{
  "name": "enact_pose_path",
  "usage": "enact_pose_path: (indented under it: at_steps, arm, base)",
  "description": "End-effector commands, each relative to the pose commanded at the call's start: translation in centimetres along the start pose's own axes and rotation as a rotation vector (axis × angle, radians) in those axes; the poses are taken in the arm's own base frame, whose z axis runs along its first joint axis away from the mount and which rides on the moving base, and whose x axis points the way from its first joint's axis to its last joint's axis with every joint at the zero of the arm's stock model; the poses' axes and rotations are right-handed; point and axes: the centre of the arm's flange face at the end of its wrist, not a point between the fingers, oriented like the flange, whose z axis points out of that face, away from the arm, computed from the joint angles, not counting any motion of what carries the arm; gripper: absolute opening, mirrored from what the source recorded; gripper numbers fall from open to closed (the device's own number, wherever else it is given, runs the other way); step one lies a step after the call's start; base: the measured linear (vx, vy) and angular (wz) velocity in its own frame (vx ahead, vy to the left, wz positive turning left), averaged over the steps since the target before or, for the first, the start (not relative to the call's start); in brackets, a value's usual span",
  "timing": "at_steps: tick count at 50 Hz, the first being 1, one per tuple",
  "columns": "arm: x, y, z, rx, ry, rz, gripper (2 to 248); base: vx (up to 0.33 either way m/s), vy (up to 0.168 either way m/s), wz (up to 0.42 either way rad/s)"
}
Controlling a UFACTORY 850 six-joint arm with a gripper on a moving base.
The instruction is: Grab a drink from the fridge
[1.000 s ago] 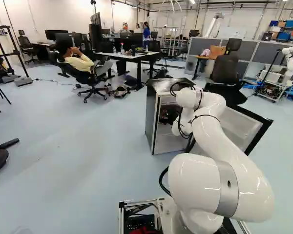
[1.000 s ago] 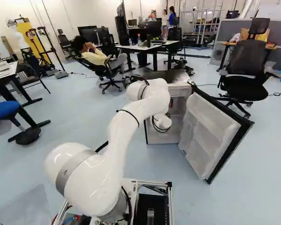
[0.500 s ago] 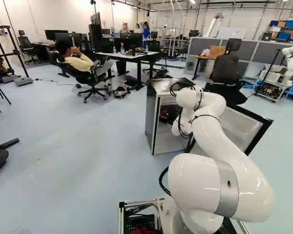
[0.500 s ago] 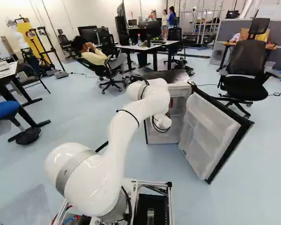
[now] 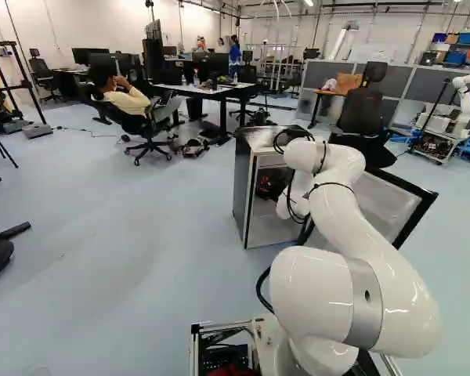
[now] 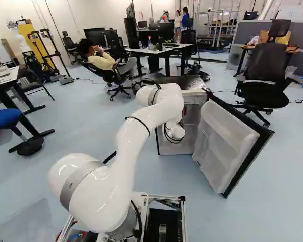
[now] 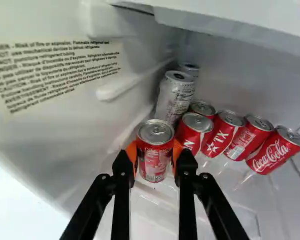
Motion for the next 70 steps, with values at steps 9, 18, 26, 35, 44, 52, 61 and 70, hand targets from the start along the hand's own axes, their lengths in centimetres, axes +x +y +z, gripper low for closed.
enact_pose_path:
  at_steps: [9,18,26,35,44,52,61,70]
  arm:
    - [-0.2,-0.2,-1.5,-0.005,-0.018,0.022,91]
    - [-0.2,0.2,-3.3,-0.02,-0.033,0.043,91]
    - [0.3,0.7,-5.2,-0.037,-0.043,0.059,91]
    - [1.1,1.3,-7.4,-0.058,-0.053,0.076,91]
    - [1.8,1.8,-9.5,-0.079,-0.061,0.092,91]
    - [2.5,2.0,-11.5,-0.095,-0.07,0.107,91]
    - [3.6,1.5,-13.6,-0.103,-0.081,0.125,91]
    - [4.6,0.7,-15.6,-0.11,-0.093,0.142,91]
  base:
    - [0.0,0.0,0.0]
    - [0.0,0.0,0.0]
    - [0.0,0.0,0.0]
    - [0.0,0.0,0.0]
    - [0.0,0.0,0.0]
    - [0.0,0.0,0.0]
    - [0.0,0.0,0.0]
    - [0.0,0.0,0.0]
